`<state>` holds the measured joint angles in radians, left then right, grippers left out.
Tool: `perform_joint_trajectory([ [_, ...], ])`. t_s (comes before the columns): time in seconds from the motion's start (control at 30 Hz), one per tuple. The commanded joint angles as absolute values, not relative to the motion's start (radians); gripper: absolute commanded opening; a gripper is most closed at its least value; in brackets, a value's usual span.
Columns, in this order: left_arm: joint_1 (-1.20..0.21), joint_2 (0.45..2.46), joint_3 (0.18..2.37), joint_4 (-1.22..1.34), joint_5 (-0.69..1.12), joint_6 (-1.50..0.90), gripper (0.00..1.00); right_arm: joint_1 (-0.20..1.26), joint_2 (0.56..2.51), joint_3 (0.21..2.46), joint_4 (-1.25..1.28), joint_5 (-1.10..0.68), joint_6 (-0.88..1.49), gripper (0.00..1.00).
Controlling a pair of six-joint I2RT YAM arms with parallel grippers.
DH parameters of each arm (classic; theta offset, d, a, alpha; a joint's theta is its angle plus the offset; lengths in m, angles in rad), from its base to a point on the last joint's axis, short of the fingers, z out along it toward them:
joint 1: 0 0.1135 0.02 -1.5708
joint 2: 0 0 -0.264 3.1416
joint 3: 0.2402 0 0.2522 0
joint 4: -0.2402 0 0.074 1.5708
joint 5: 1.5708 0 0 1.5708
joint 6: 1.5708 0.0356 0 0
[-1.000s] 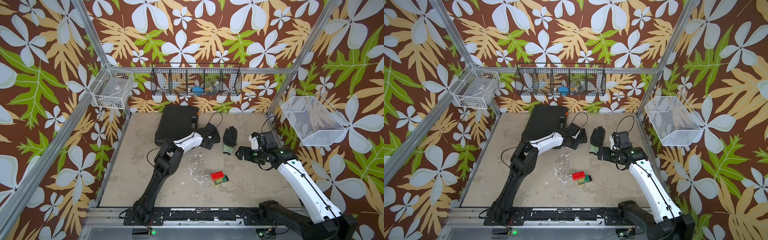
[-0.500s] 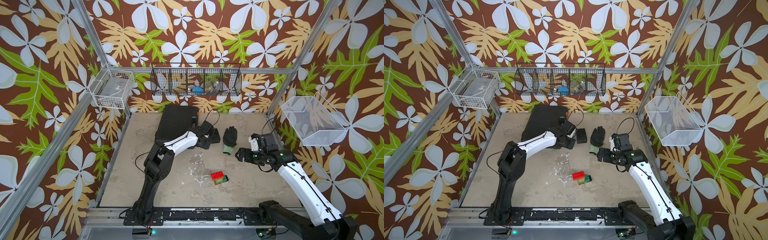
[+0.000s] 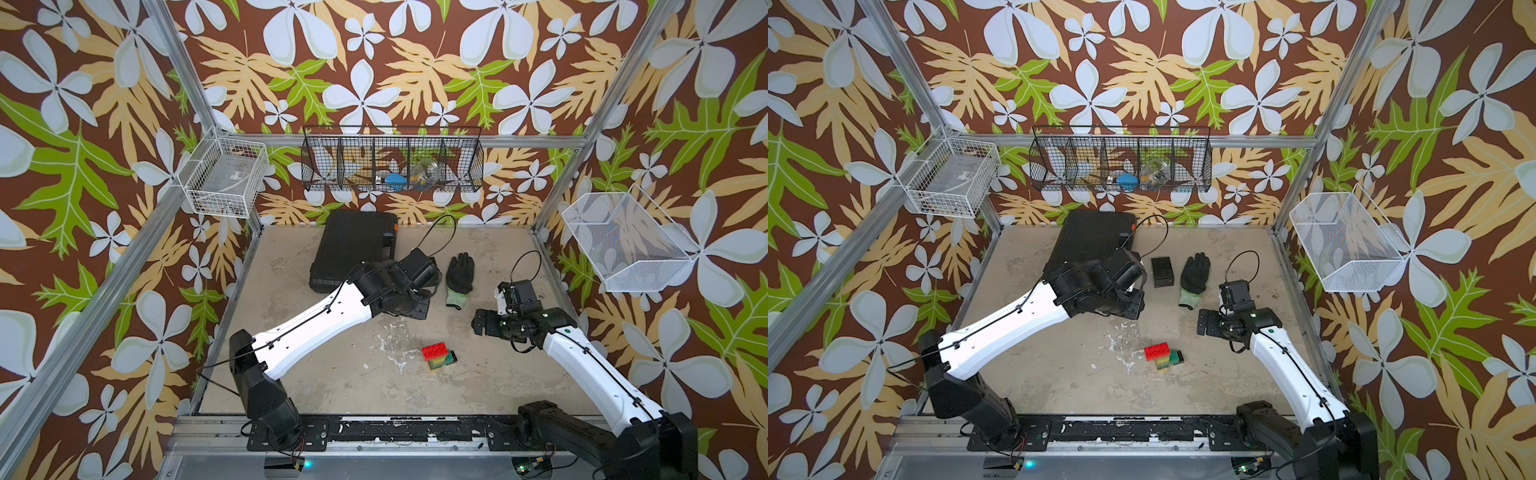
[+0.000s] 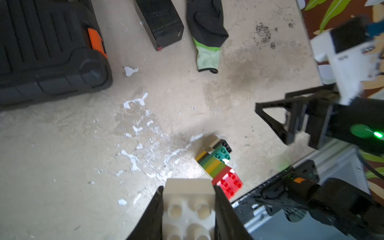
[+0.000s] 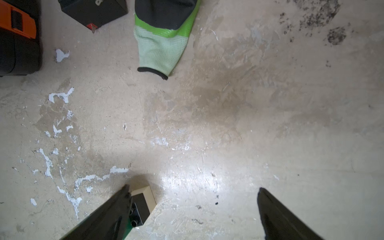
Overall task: Assemble a giraffe with lego
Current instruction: Move the lego brick at the center of the board.
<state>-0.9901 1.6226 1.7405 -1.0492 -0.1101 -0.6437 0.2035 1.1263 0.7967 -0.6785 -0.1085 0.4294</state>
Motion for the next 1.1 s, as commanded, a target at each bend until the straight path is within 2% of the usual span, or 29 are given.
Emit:
perform_joint_trajectory([
  [0.0, -1.034, 1.596, 1.748, -1.112, -0.139, -0.814, 0.11, 0.205, 1.159, 0.767, -0.607, -0.126, 0.423, 0.97],
  [0.3, -1.133, 1.664, 1.823, -1.172, -0.182, -0.882, 0.11, 0.275, 1.207, 0.749, -0.545, 0.007, 0.485, 0.96],
  [0.5, -1.138, 1.681, 1.832, -1.189, -0.195, -0.879, 0.10, 0.354, 1.253, 0.738, -0.530, 0.113, 0.516, 0.96],
  [1.07, -1.138, 1.627, 1.731, -1.177, -0.247, -0.808, 0.09, 0.441, 1.331, 0.631, -0.508, 0.182, 0.591, 0.96],
])
